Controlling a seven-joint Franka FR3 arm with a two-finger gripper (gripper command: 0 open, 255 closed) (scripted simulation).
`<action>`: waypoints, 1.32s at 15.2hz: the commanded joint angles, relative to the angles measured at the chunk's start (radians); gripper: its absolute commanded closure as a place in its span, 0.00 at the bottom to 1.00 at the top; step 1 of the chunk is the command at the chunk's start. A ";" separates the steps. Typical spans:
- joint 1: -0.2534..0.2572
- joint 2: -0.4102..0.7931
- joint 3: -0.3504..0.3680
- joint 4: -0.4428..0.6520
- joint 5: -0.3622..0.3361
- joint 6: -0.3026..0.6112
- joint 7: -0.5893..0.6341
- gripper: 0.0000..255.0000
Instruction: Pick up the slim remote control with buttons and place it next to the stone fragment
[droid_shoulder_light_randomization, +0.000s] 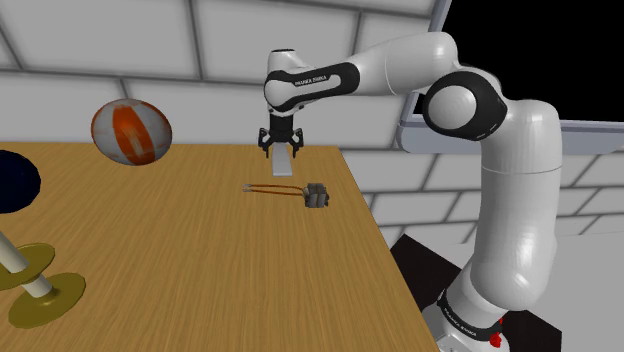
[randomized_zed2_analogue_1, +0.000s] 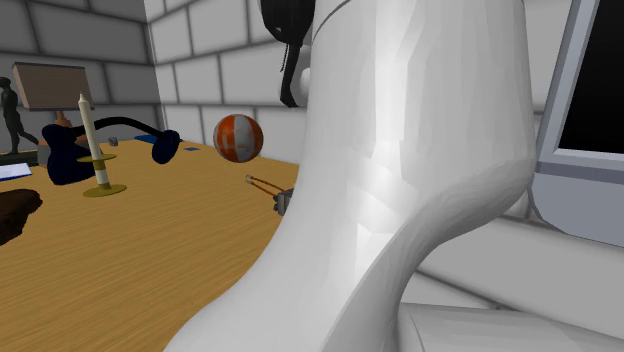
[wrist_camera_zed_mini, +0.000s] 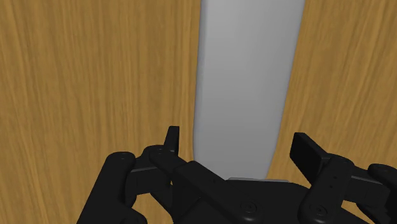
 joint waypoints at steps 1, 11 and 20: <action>0.000 0.000 0.000 -0.012 0.000 0.013 0.001 0.00; 0.000 0.000 0.000 -0.012 0.000 0.013 0.001 1.00; 0.000 -0.009 0.001 0.014 0.002 -0.023 0.000 1.00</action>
